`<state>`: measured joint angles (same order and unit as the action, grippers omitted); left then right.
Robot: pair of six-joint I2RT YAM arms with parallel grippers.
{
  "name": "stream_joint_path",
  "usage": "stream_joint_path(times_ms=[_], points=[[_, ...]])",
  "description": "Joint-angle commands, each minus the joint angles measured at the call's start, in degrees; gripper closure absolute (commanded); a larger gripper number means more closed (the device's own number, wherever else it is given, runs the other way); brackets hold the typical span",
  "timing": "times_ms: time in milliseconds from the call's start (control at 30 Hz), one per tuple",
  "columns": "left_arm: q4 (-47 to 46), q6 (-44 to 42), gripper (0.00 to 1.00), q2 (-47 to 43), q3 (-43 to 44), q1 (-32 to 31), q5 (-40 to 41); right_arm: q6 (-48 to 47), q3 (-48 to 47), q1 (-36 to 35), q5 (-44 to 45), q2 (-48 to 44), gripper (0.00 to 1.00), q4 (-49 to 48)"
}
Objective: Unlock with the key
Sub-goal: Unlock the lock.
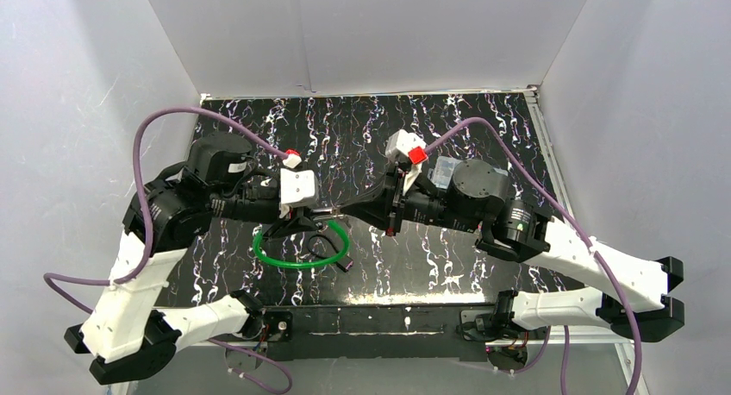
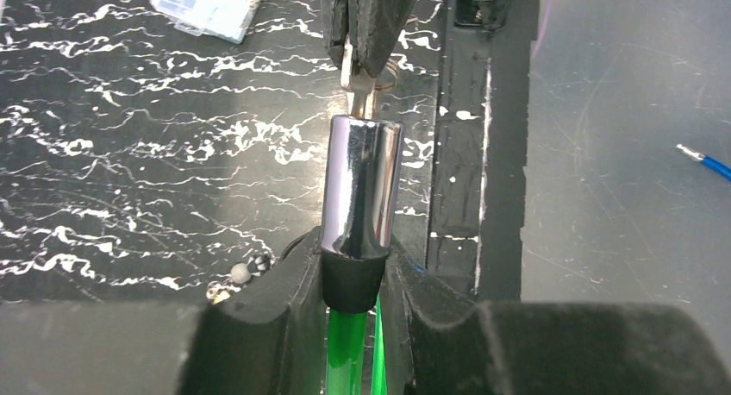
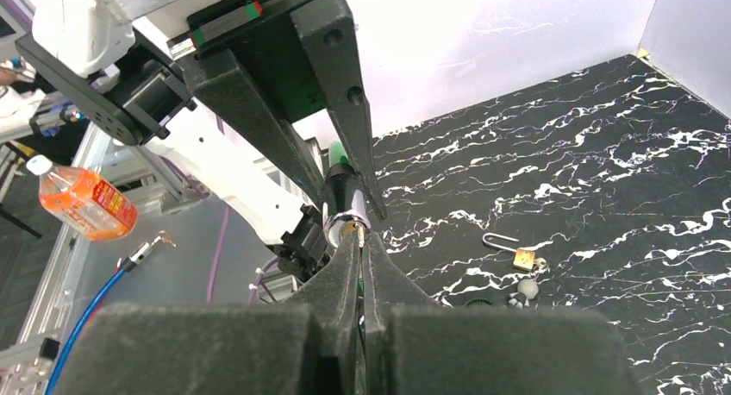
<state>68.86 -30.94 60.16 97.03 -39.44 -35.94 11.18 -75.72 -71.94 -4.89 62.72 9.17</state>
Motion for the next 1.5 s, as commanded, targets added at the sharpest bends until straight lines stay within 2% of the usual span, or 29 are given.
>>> stream_joint_path(times_ms=[0,167,300,400,500,767,933,1133,1467], points=[[-18.6,-1.4,1.0,-1.1,0.6,-0.5,-0.3,5.7,3.6,-0.8,-3.5,3.0,0.99,-1.4],[-22.5,-6.4,1.0,-2.0,-0.7,-0.5,5.2,7.8,4.3,-0.7,-3.1,3.0,0.99,-0.5],[-26.2,-7.5,1.0,-2.8,-1.3,-0.5,5.7,8.2,4.2,-0.7,-4.1,3.7,0.99,0.1],[-21.8,-8.2,1.0,-2.0,0.5,-0.5,0.4,4.6,4.9,-1.1,-5.3,2.4,0.99,-1.7],[-16.6,-6.8,1.0,-0.2,2.7,-0.5,-5.3,-0.5,1.9,-2.5,-4.0,3.1,0.99,1.4],[-7.2,-3.5,1.0,4.8,9.1,-0.5,-15.7,-17.4,2.0,-10.4,3.8,1.4,0.99,4.9],[-6.5,-1.4,1.0,6.2,10.6,-0.4,-19.1,-22.8,4.5,-12.3,5.9,-1.2,0.99,5.1],[-7.9,0.7,1.0,8.0,12.1,-0.5,-18.8,-22.7,4.0,-12.9,7.1,-0.7,0.99,6.4],[-18.7,6.4,1.0,8.4,11.7,-0.5,-15.8,-13.2,6.7,-12.3,5.3,3.9,0.99,-2.4]])
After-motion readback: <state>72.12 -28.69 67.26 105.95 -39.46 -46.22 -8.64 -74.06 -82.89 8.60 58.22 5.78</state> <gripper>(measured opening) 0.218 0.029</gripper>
